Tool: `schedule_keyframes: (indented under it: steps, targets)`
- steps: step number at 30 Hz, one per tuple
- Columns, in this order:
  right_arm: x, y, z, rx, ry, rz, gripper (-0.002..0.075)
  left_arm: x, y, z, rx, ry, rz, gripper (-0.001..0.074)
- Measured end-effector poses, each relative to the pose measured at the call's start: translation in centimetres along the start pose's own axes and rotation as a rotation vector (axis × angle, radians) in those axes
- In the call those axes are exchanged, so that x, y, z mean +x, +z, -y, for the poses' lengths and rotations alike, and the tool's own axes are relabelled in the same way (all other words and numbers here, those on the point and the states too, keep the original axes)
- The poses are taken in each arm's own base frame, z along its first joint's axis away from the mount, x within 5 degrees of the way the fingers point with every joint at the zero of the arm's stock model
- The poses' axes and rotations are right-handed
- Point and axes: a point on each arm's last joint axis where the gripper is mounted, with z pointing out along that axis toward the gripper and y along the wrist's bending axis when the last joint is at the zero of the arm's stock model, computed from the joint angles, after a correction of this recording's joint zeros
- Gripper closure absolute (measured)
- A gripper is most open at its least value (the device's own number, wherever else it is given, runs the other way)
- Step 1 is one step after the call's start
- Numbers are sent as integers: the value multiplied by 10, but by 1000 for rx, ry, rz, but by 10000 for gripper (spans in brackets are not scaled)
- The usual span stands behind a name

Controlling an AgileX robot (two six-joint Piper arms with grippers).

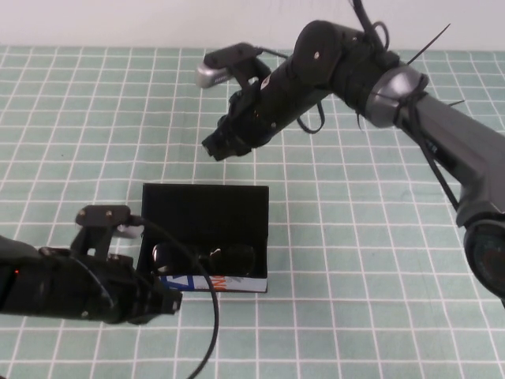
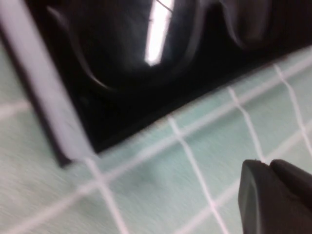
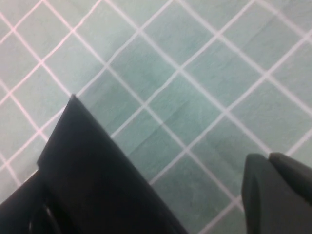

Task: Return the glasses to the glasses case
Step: Close the glasses case

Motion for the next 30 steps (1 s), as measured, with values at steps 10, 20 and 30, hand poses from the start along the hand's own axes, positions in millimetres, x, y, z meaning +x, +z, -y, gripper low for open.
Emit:
schedule_keyframes:
  steps: [10, 20, 30]
  targets:
    - [11, 13, 0, -54, -55, -72, 737, -7, 0, -6, -65, -3, 82, 737]
    - [14, 18, 2, -61, -72, -83, 737, -5, 6, -9, -65, -19, 56, 737]
    - [20, 21, -4, -149, -147, -118, 737, -4, 11, -12, -62, -58, 51, 737]
